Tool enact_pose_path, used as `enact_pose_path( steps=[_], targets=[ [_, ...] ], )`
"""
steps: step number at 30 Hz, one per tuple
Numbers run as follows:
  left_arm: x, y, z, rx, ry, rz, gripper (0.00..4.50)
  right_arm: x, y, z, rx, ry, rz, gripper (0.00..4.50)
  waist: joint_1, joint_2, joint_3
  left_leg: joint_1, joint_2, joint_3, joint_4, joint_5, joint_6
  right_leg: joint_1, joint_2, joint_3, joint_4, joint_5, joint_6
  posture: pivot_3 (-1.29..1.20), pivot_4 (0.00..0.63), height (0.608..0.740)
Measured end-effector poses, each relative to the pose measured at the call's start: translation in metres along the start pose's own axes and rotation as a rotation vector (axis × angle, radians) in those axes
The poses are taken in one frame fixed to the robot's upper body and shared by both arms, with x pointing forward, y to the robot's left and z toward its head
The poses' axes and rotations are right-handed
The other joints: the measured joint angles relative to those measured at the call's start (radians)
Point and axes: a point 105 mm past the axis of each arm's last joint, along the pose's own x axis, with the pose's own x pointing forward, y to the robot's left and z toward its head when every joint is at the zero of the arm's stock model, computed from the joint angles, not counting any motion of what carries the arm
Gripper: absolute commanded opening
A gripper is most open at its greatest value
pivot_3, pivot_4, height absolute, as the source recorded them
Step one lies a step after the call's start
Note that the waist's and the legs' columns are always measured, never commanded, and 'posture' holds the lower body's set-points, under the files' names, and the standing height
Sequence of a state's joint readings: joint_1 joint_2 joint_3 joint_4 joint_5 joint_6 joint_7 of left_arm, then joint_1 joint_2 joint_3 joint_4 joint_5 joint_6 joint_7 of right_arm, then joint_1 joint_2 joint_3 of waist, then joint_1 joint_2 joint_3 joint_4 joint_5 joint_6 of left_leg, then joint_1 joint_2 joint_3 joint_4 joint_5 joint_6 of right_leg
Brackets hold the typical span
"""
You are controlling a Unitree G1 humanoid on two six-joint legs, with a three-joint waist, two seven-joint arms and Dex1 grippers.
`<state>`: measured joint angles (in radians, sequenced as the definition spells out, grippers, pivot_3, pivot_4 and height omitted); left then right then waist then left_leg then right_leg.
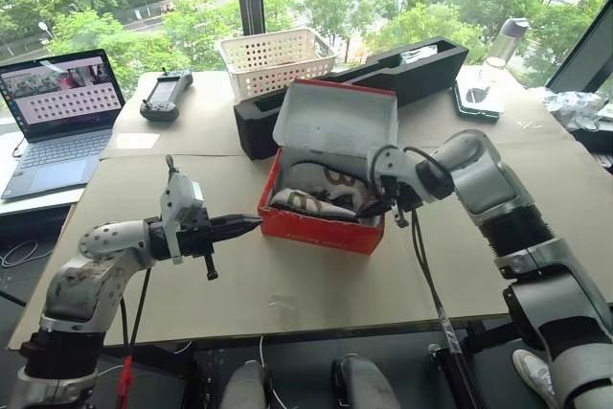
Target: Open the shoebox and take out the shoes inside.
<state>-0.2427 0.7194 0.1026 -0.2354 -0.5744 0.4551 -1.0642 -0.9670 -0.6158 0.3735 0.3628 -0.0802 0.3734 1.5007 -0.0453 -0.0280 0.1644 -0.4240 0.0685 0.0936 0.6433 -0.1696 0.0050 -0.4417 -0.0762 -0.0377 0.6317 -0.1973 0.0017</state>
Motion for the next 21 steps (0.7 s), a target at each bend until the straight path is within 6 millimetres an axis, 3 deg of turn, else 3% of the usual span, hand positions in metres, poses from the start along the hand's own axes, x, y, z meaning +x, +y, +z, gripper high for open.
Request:
enact_pose_path(
  steps=[3,8,12,15,18,21],
  targets=[
    [0.001,0.000,-0.001,-0.005,0.000,0.000,0.00,-0.003,0.000,0.004,-0.004,-0.007,0.002,0.07,0.002,0.000,0.000,-0.001,0.000,0.000,0.000,0.000,0.000,-0.002,0.000,0.000,0.000,0.000,0.000,0.00,0.150,0.733],
    [0.000,0.001,-0.003,-0.006,0.008,0.003,0.00,-0.027,0.001,0.038,-0.098,-0.057,-0.029,0.07,0.010,0.001,0.001,-0.010,-0.001,0.001,0.000,0.003,0.005,-0.011,-0.001,0.001,0.000,0.002,0.003,0.00,0.150,0.733],
    [0.001,0.001,-0.004,-0.003,0.014,0.002,0.00,-0.032,0.003,0.050,-0.103,-0.086,-0.034,0.07,0.024,0.001,0.001,-0.015,-0.001,0.002,0.000,0.004,0.006,-0.015,-0.001,0.001,0.000,0.003,0.004,0.00,0.150,0.733],
    [0.001,0.001,-0.004,-0.003,0.015,0.001,0.00,-0.032,0.001,0.050,-0.079,-0.089,-0.055,0.80,0.032,0.001,0.001,-0.016,-0.001,0.002,0.000,0.004,0.006,-0.016,-0.001,0.000,0.000,0.004,0.004,0.00,0.150,0.733],
    [0.001,0.001,-0.004,-0.004,0.015,0.000,0.00,-0.028,-0.001,0.050,-0.048,-0.093,-0.065,1.85,0.033,0.001,0.001,-0.016,-0.001,0.002,0.000,0.004,0.006,-0.016,-0.001,0.000,-0.001,0.004,0.004,0.00,0.150,0.733],
    [0.001,0.001,-0.005,-0.006,0.014,-0.001,0.00,-0.012,-0.001,0.055,-0.044,-0.101,-0.062,2.88,0.029,0.001,0.001,-0.016,-0.001,0.002,0.000,0.004,0.006,-0.016,-0.001,0.000,0.000,0.004,0.004,0.00,0.150,0.733]
  ],
)
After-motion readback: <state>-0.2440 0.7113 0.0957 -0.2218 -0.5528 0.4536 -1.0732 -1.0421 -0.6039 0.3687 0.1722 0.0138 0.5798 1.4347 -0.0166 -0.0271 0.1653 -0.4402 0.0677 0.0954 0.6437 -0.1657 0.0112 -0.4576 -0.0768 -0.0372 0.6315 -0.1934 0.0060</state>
